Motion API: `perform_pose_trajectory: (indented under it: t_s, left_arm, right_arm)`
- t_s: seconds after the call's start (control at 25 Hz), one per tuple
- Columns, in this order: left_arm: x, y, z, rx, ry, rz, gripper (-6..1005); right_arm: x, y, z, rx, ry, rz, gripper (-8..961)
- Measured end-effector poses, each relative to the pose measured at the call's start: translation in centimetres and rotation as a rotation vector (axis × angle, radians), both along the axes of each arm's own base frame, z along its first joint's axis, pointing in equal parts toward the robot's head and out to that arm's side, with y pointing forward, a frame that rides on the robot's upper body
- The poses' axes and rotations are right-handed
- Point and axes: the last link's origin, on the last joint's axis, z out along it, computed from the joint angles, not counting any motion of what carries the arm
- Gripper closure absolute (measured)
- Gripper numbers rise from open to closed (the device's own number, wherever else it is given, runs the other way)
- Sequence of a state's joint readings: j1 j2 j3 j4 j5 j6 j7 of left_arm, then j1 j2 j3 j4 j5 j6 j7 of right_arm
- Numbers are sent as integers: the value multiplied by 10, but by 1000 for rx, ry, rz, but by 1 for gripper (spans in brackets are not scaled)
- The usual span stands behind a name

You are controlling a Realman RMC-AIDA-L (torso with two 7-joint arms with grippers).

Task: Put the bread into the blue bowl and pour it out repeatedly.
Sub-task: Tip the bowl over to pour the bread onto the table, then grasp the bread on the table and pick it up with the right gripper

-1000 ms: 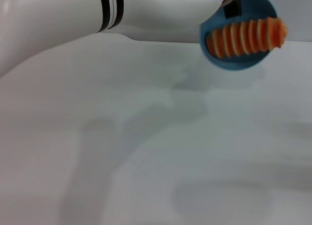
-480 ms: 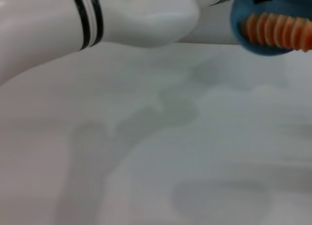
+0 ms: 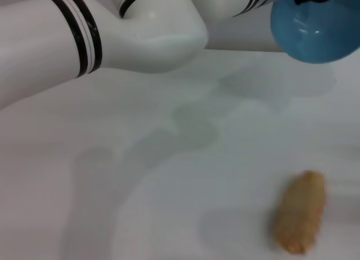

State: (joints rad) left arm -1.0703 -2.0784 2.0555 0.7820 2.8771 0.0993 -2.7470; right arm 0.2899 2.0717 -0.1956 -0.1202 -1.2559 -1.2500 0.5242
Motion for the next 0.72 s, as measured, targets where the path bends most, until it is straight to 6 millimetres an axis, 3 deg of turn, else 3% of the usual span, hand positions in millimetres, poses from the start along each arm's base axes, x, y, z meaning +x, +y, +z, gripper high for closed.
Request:
perform_pose_trajectory:
  t_s: [0.16,0.28,0.48,0.72]
  left_arm:
    - [-14,3,4,-21,-98,132,1001]
    - [-26,9,9,-27,-170,236,1001]
    - [-47,20,19,-34,-248,427,1001]
    - [-76,23,24,-62,-306,641,1000]
  right_arm:
    - [3,-2,0,52,114,-31,316]
    - [-3,3,-6,-16,211,4,319]
    - [-12,16,-11,-269,412,47,323]
    - [-19,18,16,-574,548,-25,327]
